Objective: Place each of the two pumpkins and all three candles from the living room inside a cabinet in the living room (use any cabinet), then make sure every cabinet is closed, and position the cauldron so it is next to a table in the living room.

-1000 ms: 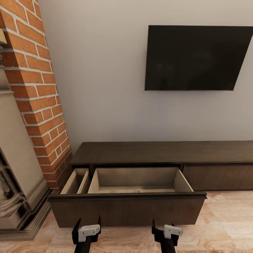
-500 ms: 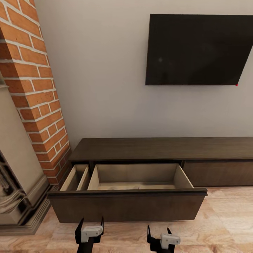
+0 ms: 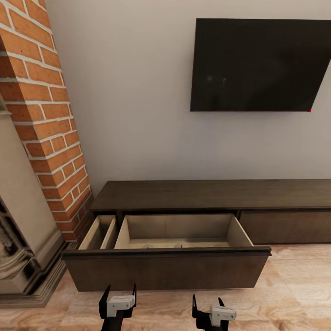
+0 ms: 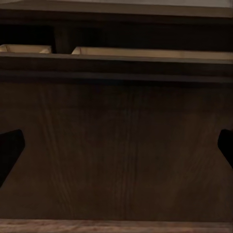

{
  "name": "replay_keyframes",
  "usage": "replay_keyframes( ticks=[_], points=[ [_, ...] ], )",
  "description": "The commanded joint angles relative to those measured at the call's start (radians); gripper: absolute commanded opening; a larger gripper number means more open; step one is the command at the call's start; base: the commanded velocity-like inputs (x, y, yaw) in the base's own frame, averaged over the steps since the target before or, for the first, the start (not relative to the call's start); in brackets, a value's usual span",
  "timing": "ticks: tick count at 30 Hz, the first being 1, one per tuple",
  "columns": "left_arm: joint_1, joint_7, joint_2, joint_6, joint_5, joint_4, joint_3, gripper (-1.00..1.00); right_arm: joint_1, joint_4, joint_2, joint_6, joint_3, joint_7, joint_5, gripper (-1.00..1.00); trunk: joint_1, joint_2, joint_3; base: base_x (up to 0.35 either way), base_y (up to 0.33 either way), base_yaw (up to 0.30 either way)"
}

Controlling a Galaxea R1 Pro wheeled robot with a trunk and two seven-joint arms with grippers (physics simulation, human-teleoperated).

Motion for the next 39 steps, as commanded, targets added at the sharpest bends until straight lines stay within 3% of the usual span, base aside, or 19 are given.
replay_keyframes(
  ticks=[1,12,27,39],
  points=[
    [-0.001,0.006,0.000,-0.003,0.002,0.001,-0.004,1.00,-0.001,0.000,-0.002,-0.003,0.008,-0.008,-0.007,1.00,0.000,0.000,-0.001,0.000,0.000,0.000],
    [-0.001,0.006,0.000,-0.003,0.002,0.001,-0.005,1.00,-0.030,0.009,-0.026,0.010,0.001,-0.004,0.067,1.00,0.000,0.000,-0.001,0.000,0.000,0.000],
    [-0.001,0.005,0.000,-0.003,-0.001,0.002,-0.007,1.00,-0.058,0.016,-0.026,0.010,0.002,0.051,0.069,1.00,0.000,0.000,-0.001,0.061,0.000,0.000],
    [-0.001,0.005,0.000,-0.002,-0.001,0.009,-0.017,1.00,-0.057,0.008,-0.021,0.010,0.010,0.058,0.076,1.00,0.000,0.000,-0.001,0.076,0.000,0.000]
  ],
)
